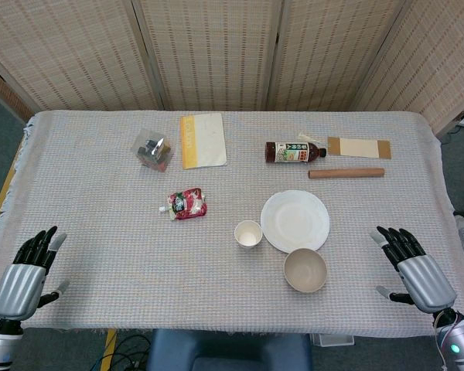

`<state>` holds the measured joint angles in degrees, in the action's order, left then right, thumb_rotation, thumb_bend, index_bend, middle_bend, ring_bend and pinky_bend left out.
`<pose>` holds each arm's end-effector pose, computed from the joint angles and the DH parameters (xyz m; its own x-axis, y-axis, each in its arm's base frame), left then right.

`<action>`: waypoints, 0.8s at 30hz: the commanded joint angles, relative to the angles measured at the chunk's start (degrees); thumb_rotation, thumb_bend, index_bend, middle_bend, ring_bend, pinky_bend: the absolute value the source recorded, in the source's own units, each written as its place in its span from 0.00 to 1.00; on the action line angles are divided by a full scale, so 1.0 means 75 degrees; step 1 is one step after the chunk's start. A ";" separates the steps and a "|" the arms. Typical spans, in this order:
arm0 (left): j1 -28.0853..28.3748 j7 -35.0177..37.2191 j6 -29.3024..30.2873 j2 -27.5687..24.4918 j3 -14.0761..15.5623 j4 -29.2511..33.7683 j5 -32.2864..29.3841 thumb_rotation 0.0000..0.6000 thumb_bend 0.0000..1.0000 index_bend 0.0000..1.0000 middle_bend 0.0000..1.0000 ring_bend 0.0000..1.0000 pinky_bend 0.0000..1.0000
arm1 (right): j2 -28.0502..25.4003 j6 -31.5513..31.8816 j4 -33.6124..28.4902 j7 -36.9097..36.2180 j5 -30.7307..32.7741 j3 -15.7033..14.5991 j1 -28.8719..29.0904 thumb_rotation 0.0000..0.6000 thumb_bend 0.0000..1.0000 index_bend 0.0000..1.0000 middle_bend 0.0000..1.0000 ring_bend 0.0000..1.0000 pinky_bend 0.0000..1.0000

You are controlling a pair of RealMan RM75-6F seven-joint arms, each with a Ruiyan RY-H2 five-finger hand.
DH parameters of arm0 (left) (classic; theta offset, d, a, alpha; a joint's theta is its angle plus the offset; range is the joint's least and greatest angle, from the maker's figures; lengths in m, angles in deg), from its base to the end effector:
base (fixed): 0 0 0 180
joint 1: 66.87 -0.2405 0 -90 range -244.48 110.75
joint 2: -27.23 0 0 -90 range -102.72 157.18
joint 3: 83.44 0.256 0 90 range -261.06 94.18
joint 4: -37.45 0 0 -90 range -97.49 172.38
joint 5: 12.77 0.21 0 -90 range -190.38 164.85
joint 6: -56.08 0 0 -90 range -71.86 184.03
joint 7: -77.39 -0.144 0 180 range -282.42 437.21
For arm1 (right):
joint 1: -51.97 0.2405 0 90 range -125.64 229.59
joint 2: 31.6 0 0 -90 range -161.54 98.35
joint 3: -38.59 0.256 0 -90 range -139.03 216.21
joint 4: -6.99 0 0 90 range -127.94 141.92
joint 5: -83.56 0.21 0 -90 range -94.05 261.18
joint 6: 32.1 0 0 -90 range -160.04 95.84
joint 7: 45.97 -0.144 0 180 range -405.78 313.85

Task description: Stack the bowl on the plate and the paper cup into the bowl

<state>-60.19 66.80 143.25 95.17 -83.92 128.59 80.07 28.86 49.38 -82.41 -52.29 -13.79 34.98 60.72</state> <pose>-0.2887 0.1803 0.1324 0.5244 -0.0301 0.8509 0.8386 -0.1550 -0.5223 -0.3042 -0.1747 0.1502 0.4385 -0.1569 0.8849 -0.8858 -0.2421 0.3960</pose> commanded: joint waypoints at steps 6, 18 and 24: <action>-0.0015 0.0022 0.0050 -0.0026 -0.0016 0.0020 -0.0001 1.00 0.25 0.04 0.00 0.00 0.16 | 0.0004 -0.0122 -0.0027 -0.0091 -0.0007 -0.0025 0.0057 1.00 0.15 0.00 0.00 0.00 0.00; -0.0067 0.0123 0.0230 -0.0077 -0.0026 0.0031 0.0086 1.00 0.25 0.04 0.00 0.00 0.16 | -0.0985 -0.1890 -0.1251 -0.1399 -0.0476 -0.0433 0.1207 1.00 0.15 0.00 0.00 0.00 0.00; -0.0139 0.0270 0.0456 -0.0158 -0.0068 0.0101 0.0148 1.00 0.25 0.04 0.00 0.00 0.16 | -0.1226 -0.3534 -0.2137 -0.0993 0.0257 -0.0122 0.2152 1.00 0.12 0.00 0.00 0.00 0.00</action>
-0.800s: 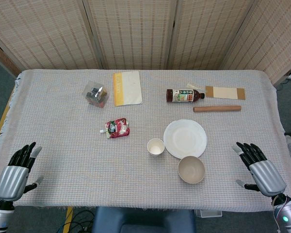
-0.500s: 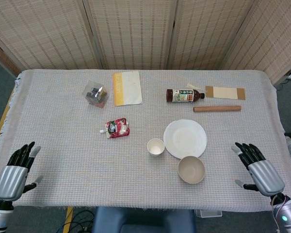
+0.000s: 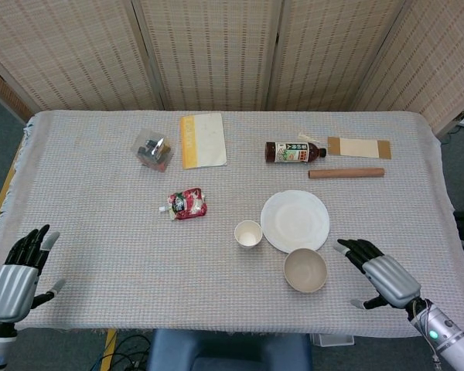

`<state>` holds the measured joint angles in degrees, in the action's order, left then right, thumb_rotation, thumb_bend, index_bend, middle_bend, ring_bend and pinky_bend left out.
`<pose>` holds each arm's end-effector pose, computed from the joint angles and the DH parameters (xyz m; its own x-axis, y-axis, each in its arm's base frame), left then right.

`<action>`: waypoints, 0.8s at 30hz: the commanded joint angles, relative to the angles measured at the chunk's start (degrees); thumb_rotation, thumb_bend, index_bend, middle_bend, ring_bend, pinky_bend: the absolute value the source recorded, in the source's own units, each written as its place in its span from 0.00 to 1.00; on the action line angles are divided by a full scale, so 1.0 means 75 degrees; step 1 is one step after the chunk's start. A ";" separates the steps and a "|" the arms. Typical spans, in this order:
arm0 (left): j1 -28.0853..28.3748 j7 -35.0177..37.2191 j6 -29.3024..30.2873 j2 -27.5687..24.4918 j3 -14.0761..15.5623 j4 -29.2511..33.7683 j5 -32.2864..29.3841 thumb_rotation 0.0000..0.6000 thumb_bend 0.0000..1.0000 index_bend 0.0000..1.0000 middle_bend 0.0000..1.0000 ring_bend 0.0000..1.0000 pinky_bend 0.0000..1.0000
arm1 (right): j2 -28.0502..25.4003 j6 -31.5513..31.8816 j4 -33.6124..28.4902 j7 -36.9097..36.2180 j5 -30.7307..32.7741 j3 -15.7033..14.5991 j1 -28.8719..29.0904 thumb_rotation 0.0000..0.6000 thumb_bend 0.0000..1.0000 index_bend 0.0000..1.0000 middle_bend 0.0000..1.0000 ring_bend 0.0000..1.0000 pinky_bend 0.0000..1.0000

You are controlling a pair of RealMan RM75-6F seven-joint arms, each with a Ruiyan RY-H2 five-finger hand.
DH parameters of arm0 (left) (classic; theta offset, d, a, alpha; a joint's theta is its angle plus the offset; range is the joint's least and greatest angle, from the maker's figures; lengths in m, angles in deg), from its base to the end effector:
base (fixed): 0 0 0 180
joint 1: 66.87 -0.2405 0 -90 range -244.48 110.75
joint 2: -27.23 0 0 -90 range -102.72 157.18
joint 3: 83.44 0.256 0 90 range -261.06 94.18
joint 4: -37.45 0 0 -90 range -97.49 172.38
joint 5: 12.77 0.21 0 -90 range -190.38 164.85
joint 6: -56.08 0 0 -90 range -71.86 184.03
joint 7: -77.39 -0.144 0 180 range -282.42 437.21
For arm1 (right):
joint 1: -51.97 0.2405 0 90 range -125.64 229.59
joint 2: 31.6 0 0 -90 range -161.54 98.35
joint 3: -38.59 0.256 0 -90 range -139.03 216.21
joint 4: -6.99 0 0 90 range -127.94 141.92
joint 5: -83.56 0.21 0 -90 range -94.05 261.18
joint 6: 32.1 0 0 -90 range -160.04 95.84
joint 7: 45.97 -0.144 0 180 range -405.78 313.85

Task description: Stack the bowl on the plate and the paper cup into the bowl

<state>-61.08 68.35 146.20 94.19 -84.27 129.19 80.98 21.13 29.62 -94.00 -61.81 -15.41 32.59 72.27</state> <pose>-0.2858 0.1764 0.1438 0.4993 -0.0775 0.8630 0.8500 -0.1489 -0.5052 -0.2631 -0.2001 0.1281 0.3519 -0.4808 0.8031 -0.9235 -0.3183 0.2141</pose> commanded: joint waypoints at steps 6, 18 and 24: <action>-0.0074 0.0188 0.0168 -0.0085 -0.0040 0.0001 0.0027 1.00 0.25 0.04 0.00 0.00 0.16 | 0.0168 -0.1891 -0.0867 0.1109 0.1240 0.0408 0.1103 1.00 0.10 0.00 0.00 0.00 0.00; -0.0262 0.0410 0.0508 -0.0235 -0.0103 0.0046 -0.0002 1.00 0.25 0.04 0.00 0.00 0.16 | 0.1202 -0.2669 -0.0451 0.1439 0.2041 0.0650 0.1645 1.00 0.10 0.00 0.00 0.00 0.00; -0.0339 0.0504 0.0637 -0.0294 -0.0131 0.0057 -0.0007 1.00 0.25 0.04 0.00 0.00 0.16 | 0.1493 -0.2845 -0.0231 0.1475 0.2216 0.0692 0.1825 1.00 0.10 0.00 0.00 0.00 0.00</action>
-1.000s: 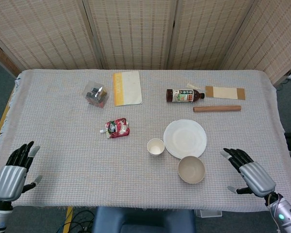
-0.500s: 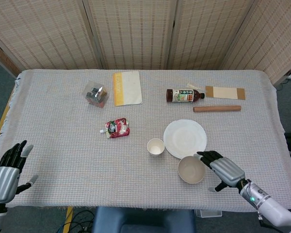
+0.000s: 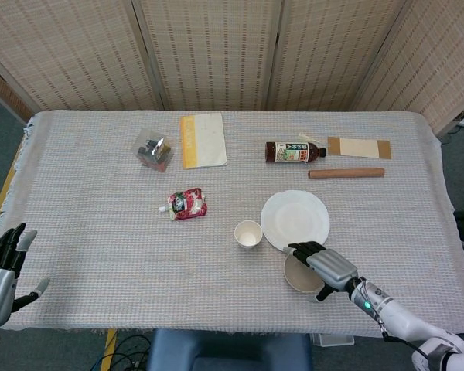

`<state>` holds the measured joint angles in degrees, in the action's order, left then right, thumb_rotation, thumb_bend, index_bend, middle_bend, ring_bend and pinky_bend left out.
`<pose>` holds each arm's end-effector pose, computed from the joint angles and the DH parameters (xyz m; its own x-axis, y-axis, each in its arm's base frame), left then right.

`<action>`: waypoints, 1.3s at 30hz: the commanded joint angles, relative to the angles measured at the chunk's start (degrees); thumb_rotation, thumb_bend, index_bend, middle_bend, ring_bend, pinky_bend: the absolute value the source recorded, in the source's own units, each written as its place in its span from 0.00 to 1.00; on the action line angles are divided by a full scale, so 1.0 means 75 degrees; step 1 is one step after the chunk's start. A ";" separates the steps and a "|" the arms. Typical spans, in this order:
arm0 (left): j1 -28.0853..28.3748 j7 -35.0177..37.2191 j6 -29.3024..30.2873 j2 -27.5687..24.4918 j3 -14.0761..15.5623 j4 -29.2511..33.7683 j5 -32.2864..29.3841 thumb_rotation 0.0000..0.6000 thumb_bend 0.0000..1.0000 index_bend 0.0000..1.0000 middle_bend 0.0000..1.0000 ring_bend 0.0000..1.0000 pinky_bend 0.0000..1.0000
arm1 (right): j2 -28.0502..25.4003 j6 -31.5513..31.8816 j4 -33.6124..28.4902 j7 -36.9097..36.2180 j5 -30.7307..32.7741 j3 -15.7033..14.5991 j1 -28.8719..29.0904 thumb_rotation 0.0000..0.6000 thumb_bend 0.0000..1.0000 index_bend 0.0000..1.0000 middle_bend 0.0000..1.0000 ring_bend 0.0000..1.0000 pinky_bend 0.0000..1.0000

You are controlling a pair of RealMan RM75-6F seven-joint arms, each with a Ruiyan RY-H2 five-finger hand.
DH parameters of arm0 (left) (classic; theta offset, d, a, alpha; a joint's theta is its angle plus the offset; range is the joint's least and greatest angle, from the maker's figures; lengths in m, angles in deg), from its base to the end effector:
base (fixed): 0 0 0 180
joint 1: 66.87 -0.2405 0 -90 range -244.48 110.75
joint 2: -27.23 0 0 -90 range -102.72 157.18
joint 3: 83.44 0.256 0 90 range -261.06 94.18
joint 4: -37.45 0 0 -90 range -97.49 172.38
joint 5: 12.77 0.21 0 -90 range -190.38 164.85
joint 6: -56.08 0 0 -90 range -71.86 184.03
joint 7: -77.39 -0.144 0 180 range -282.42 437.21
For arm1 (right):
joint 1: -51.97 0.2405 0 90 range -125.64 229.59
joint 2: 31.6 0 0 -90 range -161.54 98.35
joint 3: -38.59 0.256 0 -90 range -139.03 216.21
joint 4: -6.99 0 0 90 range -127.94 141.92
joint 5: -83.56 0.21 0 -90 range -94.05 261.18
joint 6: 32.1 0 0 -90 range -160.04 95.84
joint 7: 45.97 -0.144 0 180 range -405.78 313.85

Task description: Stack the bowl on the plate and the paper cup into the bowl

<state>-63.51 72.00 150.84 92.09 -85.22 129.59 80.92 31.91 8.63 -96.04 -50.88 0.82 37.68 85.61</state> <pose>-0.2894 0.1665 0.1675 0.4599 -0.1466 0.8758 0.8730 -0.1059 -0.4761 -0.2139 -0.2483 0.0458 0.3897 -0.6385 0.6637 -0.9111 -0.3725 0.1766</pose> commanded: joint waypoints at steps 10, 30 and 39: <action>-0.0050 0.0047 0.0041 -0.0043 -0.0018 0.0032 0.0019 1.00 0.25 0.04 0.00 0.00 0.16 | 0.0383 -0.0037 0.0384 0.0090 0.0150 -0.0051 0.0119 1.00 0.10 0.00 0.00 0.00 0.00; -0.0060 0.0041 -0.0009 -0.0036 -0.0050 0.0013 0.0008 1.00 0.25 0.04 0.00 0.00 0.16 | 0.0401 0.0614 0.0528 -0.0050 -0.0026 -0.0060 -0.0004 1.00 0.30 0.00 0.00 0.00 0.45; -0.0021 -0.0058 -0.0123 0.0006 -0.0061 0.0031 -0.0030 1.00 0.25 0.04 0.00 0.00 0.16 | -0.0036 0.0776 0.0418 -0.0660 0.0363 0.0411 0.0108 1.00 0.28 0.00 0.00 0.00 0.45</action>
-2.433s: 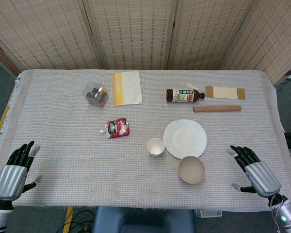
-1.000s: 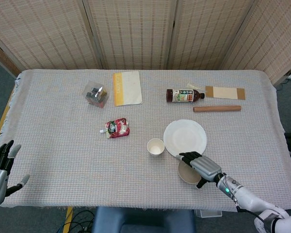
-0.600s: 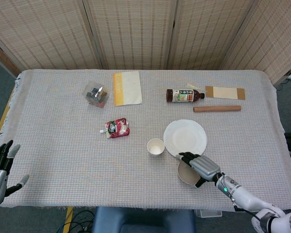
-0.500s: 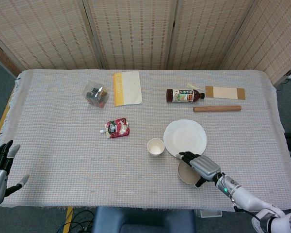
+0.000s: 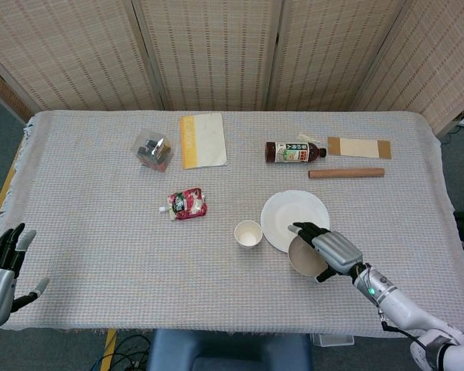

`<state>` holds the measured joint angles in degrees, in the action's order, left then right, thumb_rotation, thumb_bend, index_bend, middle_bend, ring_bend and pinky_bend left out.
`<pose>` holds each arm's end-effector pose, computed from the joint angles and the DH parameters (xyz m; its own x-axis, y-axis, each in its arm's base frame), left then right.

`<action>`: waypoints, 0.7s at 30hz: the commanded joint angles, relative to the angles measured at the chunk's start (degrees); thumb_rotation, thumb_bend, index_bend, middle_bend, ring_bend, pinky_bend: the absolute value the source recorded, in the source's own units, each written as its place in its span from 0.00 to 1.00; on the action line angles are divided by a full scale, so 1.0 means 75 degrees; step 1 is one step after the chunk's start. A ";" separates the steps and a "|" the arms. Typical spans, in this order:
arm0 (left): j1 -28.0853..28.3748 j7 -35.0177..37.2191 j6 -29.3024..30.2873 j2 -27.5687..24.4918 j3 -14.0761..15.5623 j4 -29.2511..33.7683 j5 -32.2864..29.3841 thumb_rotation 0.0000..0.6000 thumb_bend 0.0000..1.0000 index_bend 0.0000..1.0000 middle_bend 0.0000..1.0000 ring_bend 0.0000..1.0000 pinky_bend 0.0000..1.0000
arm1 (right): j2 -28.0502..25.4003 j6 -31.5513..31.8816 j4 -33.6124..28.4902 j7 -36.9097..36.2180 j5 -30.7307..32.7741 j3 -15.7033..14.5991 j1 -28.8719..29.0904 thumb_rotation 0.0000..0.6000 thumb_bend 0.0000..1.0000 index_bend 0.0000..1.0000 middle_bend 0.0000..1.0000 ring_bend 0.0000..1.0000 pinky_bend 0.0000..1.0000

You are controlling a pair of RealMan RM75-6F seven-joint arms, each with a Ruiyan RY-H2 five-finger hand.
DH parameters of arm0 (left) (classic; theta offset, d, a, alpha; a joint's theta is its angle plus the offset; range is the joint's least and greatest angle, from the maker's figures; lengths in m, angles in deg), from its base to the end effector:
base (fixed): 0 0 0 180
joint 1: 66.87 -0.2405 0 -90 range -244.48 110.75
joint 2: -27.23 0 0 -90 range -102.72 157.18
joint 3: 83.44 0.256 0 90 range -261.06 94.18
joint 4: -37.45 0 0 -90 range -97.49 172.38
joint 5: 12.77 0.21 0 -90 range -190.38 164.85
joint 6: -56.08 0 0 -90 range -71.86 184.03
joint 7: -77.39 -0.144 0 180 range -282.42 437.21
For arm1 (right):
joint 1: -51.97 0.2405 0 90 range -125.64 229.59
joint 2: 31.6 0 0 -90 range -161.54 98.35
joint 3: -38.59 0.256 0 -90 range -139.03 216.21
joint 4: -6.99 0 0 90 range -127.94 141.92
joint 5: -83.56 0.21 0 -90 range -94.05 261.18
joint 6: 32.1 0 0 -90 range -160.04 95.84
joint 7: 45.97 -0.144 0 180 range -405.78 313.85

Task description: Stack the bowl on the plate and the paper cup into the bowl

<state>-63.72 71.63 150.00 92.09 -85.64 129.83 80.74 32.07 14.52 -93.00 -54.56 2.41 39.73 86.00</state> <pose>-0.2899 0.1671 0.1664 0.4642 -0.1379 0.8750 0.8724 -0.0999 -0.4785 -0.2129 -0.2759 0.0640 0.3270 -0.5451 0.7720 -0.9304 -0.3290 0.1618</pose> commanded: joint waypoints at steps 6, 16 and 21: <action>0.0025 0.0063 -0.0051 -0.0010 -0.0021 -0.0019 -0.0036 1.00 0.25 0.04 0.00 0.00 0.16 | 0.0164 -0.0200 0.0316 -0.0098 0.0534 0.0398 0.0291 1.00 0.28 0.00 0.00 0.00 0.45; -0.0016 0.0330 0.0036 -0.0100 -0.0062 -0.0095 -0.0083 1.00 0.25 0.04 0.00 0.00 0.16 | 0.0855 -0.0786 0.1010 0.0338 0.1563 0.0734 0.0814 1.00 0.28 0.00 0.00 0.00 0.45; -0.0023 0.0392 0.0045 -0.0118 -0.0056 -0.0105 -0.0072 1.00 0.25 0.04 0.00 0.00 0.16 | 0.1094 -0.0997 0.1361 0.0514 0.2064 0.0890 0.1049 1.00 0.28 0.00 0.00 0.00 0.45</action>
<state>-63.89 74.58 150.34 91.21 -86.06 129.05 80.19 39.68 7.63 -83.44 -51.20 17.05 45.97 93.25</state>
